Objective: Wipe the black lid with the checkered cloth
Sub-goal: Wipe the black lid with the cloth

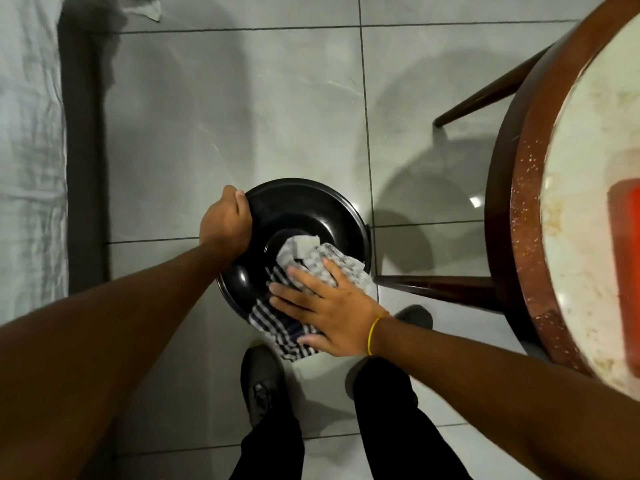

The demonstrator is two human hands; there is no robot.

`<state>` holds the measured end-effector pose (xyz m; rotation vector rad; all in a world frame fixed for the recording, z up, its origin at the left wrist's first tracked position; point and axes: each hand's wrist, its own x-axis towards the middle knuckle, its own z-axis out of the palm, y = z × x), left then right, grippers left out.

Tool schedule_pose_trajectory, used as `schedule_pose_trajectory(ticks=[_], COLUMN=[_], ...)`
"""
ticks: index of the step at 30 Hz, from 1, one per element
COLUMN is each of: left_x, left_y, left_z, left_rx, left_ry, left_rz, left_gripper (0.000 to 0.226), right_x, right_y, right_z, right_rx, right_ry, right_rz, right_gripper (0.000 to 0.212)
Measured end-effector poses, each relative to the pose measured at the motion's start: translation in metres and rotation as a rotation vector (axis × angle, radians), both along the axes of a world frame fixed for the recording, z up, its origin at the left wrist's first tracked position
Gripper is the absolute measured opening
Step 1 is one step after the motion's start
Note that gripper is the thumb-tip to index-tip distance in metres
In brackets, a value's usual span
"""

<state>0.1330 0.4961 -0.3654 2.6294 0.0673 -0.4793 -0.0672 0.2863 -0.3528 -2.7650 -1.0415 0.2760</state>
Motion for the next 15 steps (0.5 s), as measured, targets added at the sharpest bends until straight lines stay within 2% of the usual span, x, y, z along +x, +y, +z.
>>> schedule_pose_trajectory(ticks=[6, 15], left_x=[-0.001, -0.003], left_y=[-0.001, -0.004], left_z=[0.006, 0.004], left_rx=[0.018, 0.052], left_ry=[0.004, -0.002], left_rz=[-0.014, 0.043], left_gripper=[0.037, 0.04], right_x=[-0.026, -0.028], right_y=[-0.042, -0.01], right_z=[-0.003, -0.009], right_rx=[-0.012, 0.011], right_ry=[0.019, 0.015], right_rz=[-0.194, -0.286], right_gripper=[0.085, 0.098])
